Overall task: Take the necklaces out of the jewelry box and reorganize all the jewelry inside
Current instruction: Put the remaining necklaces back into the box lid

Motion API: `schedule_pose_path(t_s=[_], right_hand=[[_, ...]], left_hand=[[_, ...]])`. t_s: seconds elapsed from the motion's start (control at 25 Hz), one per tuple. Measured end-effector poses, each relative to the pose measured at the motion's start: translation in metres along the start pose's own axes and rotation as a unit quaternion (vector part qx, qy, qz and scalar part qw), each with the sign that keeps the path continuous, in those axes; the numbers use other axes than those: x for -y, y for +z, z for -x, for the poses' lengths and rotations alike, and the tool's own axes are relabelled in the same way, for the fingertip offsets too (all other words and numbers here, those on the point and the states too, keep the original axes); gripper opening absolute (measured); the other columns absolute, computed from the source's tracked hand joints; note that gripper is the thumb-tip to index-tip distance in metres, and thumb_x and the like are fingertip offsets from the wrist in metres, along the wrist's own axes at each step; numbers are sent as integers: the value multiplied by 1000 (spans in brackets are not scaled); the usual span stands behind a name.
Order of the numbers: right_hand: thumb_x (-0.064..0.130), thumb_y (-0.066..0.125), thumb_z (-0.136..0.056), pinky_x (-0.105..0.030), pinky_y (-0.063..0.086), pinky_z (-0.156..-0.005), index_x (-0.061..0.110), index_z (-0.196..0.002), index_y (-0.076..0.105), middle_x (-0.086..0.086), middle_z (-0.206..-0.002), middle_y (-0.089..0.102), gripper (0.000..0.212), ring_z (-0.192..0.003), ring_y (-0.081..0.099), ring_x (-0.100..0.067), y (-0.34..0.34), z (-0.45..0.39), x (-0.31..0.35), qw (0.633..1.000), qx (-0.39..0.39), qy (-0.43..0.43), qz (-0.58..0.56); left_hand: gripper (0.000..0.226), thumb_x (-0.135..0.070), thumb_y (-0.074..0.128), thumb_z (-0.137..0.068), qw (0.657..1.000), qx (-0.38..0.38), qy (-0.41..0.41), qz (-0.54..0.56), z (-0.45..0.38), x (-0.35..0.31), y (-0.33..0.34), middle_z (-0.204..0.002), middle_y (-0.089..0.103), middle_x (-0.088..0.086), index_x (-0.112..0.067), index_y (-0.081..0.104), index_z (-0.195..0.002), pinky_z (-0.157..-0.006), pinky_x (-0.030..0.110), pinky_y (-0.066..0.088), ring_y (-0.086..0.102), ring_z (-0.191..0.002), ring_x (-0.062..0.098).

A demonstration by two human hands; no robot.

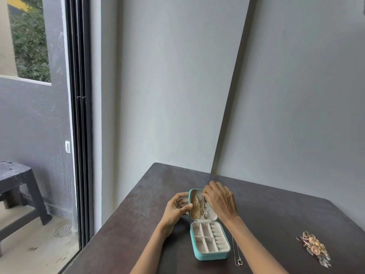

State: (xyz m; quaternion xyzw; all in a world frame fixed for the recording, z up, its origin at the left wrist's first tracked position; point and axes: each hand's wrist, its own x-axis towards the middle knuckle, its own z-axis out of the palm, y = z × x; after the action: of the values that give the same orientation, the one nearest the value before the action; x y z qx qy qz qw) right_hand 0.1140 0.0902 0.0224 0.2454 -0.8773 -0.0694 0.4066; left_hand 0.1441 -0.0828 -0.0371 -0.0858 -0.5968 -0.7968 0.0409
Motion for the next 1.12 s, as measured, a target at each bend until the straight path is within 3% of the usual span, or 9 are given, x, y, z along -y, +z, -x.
schedule_pose_path(t_s=[0.32,0.52,0.64,0.76,0.84,0.92,1.12], right_hand=[[25,78,-65,-25,40,-47,22,-65,50,6,-64,49,28,-56,48,-14,-3,-1,4,999,-6,19,-35],[31,80,-64,-24,39,-45,23,-63,48,7,-62,47,33,-56,48,-13,-4,-3,10,997,6,40,-66],[30,81,-65,-25,40,-44,22,-66,51,6,-64,51,31,-58,54,-14,-7,2,11,986,-13,110,-128],[15,75,-71,-28,45,-45,21,-72,59,4,-68,53,17,-61,58,-18,-10,21,13,968,-63,175,-169],[9,67,-70,-29,48,-45,23,-79,65,4,-71,53,17,-60,57,-17,-10,37,18,979,-63,129,-147],[5,71,-62,-28,50,-46,26,-83,69,4,-73,54,30,-60,57,-16,-9,45,22,986,-31,95,-132],[0,80,-50,-27,48,-47,30,-65,70,7,-72,54,35,-63,55,-14,-8,48,25,987,20,93,-131]], left_hand=[[34,-3,70,-80,1000,-11,2,-13,0,0,0,-96,71,6,-13,61,-111,-64,18,51,67,-82,6],[34,-4,70,-80,1000,-10,1,-11,0,0,-1,-99,72,7,-13,61,-111,-67,20,52,67,-86,10],[34,-2,69,-80,1000,-8,2,-10,1,1,0,-98,72,7,-12,61,-112,-67,20,52,67,-85,9],[34,0,68,-81,1000,-9,2,-14,2,-1,1,-96,72,6,-9,60,-113,-64,17,51,67,-82,7],[33,3,66,-82,1000,-12,4,-16,2,-1,2,-93,72,5,-9,60,-113,-62,16,51,67,-78,5],[32,4,65,-82,1000,-15,5,-17,2,-1,2,-91,72,3,-10,61,-110,-62,17,51,68,-77,5],[33,1,66,-82,1000,-7,8,-15,0,0,0,-96,74,4,-15,63,-111,-70,22,54,68,-84,11]])
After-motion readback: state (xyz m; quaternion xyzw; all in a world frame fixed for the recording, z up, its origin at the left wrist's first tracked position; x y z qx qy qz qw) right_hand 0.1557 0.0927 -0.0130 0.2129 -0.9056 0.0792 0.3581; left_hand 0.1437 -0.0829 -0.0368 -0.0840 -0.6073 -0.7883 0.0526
